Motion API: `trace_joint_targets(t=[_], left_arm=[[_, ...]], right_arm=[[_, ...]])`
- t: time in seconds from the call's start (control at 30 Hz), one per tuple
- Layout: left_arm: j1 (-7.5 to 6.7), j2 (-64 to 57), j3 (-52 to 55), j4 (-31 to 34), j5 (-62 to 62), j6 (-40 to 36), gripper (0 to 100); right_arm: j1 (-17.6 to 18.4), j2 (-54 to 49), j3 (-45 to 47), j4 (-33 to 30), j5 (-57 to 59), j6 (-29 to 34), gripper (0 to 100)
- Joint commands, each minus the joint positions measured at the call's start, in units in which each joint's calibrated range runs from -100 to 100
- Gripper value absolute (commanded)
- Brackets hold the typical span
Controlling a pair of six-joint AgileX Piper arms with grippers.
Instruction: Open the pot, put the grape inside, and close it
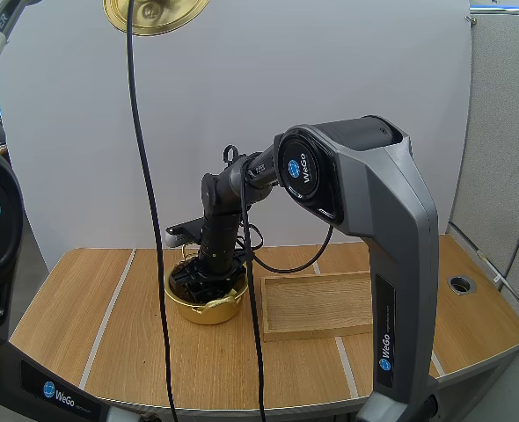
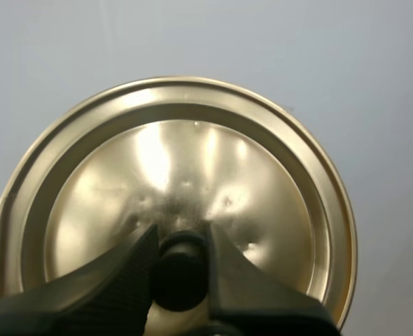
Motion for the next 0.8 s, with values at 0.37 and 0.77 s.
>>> trace_joint_targets(t=[0.37,0.77], left_arm=[[-0.17,-0.5,-0.5,0.5,-2.1,-0.4,0],[-0.17,-0.5,-0.5,0.5,-2.1,-0.4,0]], right_arm=[[0.0,-9.5,0.0,-0.4,0.9,0.5,100],[0.0,-23.6,0.0,-0.4,2.3,0.5,100]])
